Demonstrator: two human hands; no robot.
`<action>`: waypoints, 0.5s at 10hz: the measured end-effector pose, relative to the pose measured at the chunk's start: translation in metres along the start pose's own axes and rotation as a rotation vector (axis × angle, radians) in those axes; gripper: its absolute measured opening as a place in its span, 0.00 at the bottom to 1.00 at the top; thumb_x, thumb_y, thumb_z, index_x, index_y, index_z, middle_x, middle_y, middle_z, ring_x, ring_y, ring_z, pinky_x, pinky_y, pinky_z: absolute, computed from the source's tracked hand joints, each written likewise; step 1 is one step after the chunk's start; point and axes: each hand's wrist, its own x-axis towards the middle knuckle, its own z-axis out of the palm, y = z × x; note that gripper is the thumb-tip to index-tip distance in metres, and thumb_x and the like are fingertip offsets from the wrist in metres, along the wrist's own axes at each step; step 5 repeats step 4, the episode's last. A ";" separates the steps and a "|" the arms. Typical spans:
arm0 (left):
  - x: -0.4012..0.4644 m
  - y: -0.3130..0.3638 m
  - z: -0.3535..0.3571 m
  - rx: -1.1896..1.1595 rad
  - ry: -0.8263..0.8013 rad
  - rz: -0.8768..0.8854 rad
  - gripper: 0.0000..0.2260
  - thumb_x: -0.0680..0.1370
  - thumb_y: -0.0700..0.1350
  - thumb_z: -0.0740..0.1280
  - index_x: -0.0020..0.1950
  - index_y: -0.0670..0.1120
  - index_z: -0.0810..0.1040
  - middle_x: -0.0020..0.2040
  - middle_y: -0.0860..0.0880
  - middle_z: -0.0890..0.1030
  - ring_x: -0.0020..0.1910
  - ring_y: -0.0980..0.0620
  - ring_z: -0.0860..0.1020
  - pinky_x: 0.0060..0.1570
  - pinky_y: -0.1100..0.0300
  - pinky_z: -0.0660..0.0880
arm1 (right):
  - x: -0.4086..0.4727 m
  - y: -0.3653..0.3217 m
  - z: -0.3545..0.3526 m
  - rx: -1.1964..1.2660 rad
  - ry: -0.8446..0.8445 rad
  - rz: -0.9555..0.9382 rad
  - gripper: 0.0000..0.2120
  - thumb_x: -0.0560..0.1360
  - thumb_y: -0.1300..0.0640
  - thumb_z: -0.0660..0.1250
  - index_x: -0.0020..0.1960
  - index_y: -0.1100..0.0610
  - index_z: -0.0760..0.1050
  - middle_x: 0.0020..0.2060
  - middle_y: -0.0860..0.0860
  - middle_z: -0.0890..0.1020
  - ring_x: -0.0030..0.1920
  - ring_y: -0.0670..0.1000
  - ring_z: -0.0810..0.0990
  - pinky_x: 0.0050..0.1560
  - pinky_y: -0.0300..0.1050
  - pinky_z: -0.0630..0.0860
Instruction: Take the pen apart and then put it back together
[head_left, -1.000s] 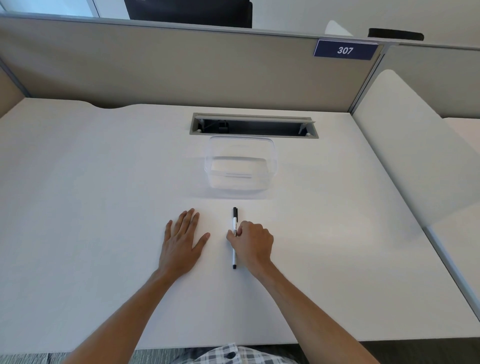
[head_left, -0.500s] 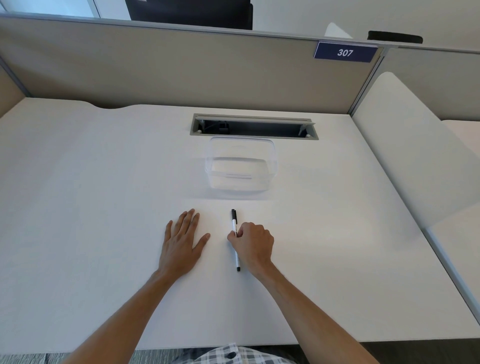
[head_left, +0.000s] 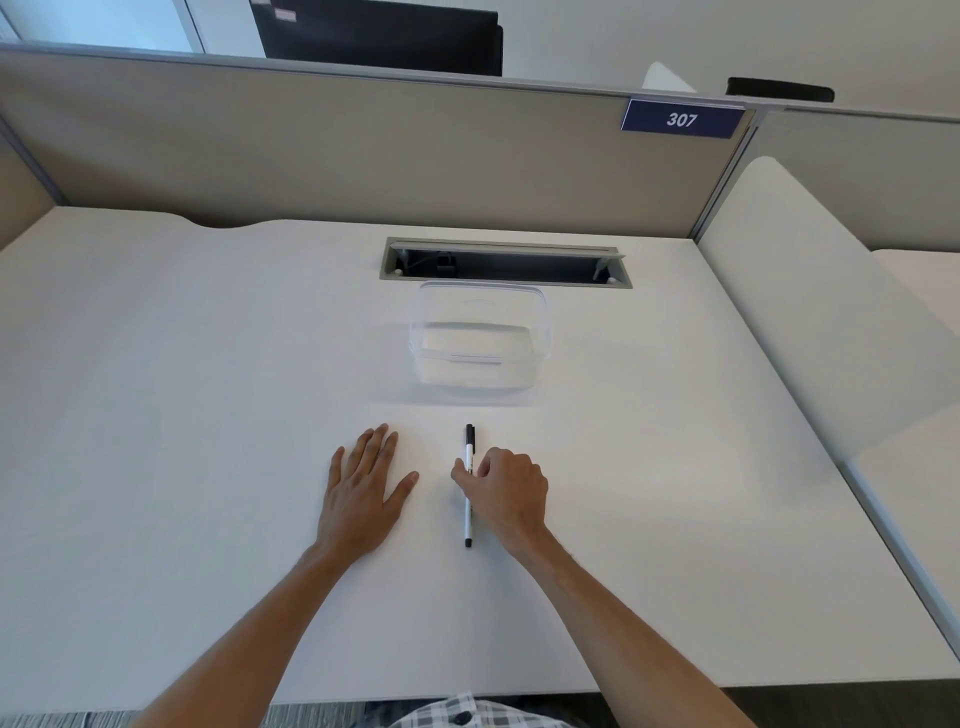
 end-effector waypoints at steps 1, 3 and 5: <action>0.000 0.000 -0.001 -0.004 0.006 0.002 0.34 0.77 0.65 0.43 0.78 0.48 0.55 0.79 0.51 0.54 0.78 0.53 0.49 0.75 0.49 0.45 | -0.001 0.003 -0.004 0.018 0.020 -0.005 0.20 0.72 0.40 0.63 0.36 0.57 0.72 0.27 0.48 0.76 0.32 0.57 0.75 0.36 0.45 0.67; 0.005 0.000 -0.005 -0.031 0.051 0.042 0.32 0.77 0.64 0.48 0.73 0.46 0.67 0.76 0.47 0.63 0.76 0.48 0.59 0.73 0.45 0.51 | 0.007 0.016 -0.026 -0.007 0.074 -0.095 0.20 0.74 0.37 0.62 0.53 0.53 0.75 0.39 0.47 0.84 0.42 0.54 0.82 0.45 0.46 0.75; 0.020 0.007 -0.030 0.007 0.174 0.176 0.29 0.78 0.62 0.52 0.69 0.44 0.72 0.74 0.44 0.67 0.73 0.45 0.65 0.71 0.44 0.59 | 0.019 0.019 -0.057 -0.013 0.154 -0.246 0.25 0.75 0.35 0.61 0.65 0.51 0.72 0.56 0.46 0.82 0.53 0.51 0.82 0.52 0.49 0.77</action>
